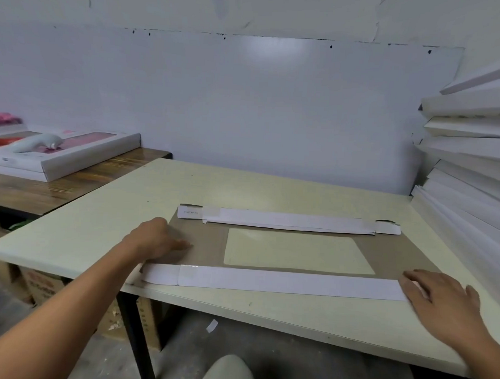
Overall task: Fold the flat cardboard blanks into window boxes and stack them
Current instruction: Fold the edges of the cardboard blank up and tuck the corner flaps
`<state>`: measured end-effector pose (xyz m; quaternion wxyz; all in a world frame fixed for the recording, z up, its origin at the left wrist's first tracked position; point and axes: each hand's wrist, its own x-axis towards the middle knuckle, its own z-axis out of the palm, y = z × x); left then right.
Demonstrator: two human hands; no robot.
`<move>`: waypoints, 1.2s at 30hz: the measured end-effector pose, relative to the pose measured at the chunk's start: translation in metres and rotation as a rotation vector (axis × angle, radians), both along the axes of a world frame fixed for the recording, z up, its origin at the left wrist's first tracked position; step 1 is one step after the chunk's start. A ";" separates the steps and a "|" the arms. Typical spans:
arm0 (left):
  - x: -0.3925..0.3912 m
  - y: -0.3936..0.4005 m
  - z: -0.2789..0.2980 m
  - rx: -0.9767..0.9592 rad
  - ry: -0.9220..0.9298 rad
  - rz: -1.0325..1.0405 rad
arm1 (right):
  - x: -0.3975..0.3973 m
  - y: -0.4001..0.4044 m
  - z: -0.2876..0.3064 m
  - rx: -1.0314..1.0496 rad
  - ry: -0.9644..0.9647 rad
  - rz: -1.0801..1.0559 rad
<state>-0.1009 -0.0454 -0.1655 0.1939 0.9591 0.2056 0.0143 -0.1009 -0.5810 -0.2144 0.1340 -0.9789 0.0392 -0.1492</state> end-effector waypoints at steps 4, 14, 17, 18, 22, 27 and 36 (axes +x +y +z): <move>0.005 -0.003 -0.004 -0.179 -0.096 -0.043 | -0.003 0.000 -0.002 -0.009 0.002 0.114; 0.034 0.008 -0.004 -0.249 -0.202 -0.126 | -0.003 -0.001 -0.005 0.019 -0.025 0.195; 0.058 0.004 -0.003 0.061 -0.223 -0.206 | 0.000 -0.003 -0.006 0.010 -0.033 0.195; 0.066 0.002 -0.002 0.110 -0.216 -0.222 | 0.000 -0.003 -0.007 0.002 -0.031 0.196; 0.096 -0.001 0.004 0.297 -0.125 -0.274 | -0.001 -0.003 -0.008 -0.005 -0.027 0.180; 0.114 -0.009 0.005 0.527 -0.108 -0.283 | -0.006 0.004 -0.003 0.003 0.004 0.172; 0.118 -0.007 0.005 0.415 -0.211 -0.316 | -0.046 0.164 0.032 -0.136 -0.214 0.701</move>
